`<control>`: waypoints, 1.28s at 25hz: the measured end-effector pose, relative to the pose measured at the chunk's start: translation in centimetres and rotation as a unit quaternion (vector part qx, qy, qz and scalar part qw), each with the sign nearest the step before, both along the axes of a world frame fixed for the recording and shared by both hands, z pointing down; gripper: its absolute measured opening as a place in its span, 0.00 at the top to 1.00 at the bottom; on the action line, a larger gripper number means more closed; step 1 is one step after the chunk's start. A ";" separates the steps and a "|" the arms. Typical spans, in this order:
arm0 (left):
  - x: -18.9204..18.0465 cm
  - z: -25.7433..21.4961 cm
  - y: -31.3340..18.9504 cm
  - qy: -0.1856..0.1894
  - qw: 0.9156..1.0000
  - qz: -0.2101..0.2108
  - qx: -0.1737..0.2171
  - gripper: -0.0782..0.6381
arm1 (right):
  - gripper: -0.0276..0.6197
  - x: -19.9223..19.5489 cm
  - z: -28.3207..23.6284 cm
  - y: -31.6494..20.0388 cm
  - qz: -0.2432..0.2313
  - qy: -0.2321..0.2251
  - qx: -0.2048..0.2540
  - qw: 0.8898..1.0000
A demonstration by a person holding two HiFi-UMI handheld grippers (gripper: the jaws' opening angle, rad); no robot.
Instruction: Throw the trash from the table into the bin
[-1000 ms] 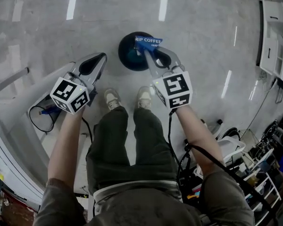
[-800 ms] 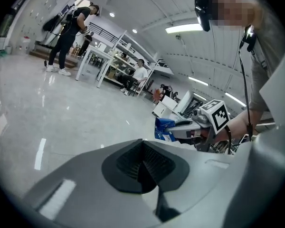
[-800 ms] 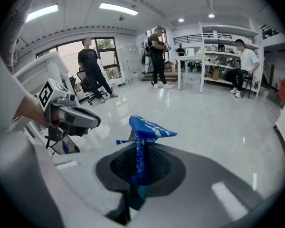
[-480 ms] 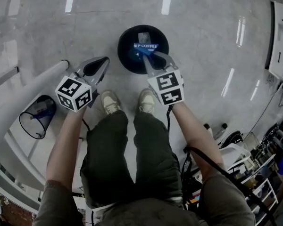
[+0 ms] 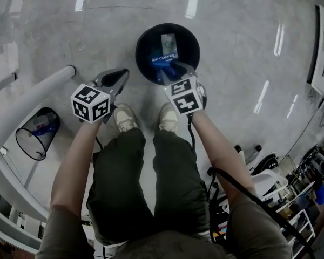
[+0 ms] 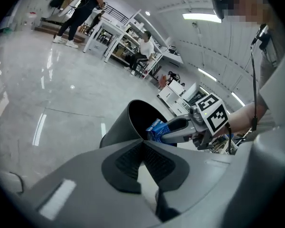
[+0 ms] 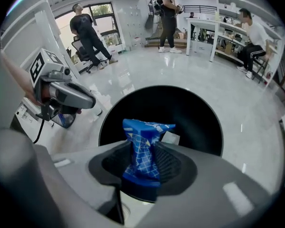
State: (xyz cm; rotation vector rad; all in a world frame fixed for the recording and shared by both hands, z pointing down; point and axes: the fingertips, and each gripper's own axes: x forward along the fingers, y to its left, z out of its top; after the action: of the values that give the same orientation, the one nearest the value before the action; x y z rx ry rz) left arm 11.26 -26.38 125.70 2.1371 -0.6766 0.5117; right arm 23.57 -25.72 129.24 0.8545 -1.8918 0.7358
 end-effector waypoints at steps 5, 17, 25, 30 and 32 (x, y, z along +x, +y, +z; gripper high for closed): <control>0.8 0.6 0.9 0.006 1.000 0.000 -0.011 0.89 | 0.67 -0.2 0.6 0.4 -0.011 0.002 -0.002 1.000; 0.4 0.5 0.4 0.006 1.000 -0.005 -0.018 0.89 | 0.56 -0.5 1.0 0.5 -0.028 0.019 -0.014 0.999; 0.4 0.6 0.0 0.009 1.000 -0.014 -0.021 0.89 | 0.56 -0.6 1.0 -0.1 -0.022 0.015 -0.013 1.000; 0.1 -1.1 -0.8 0.006 1.000 -0.022 -0.018 0.89 | 0.56 -0.5 -1.3 -1.3 -0.015 0.011 0.002 1.000; 0.1 -2.6 -1.1 0.006 1.000 -0.025 -0.015 0.89 | 0.56 -0.2 -3.3 -2.0 -0.005 0.003 0.010 1.000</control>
State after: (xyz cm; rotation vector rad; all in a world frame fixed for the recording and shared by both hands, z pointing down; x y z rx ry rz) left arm 11.38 -27.50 123.07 2.0887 -0.7095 0.4796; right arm 23.34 -27.73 125.94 0.8592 -1.8990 0.7082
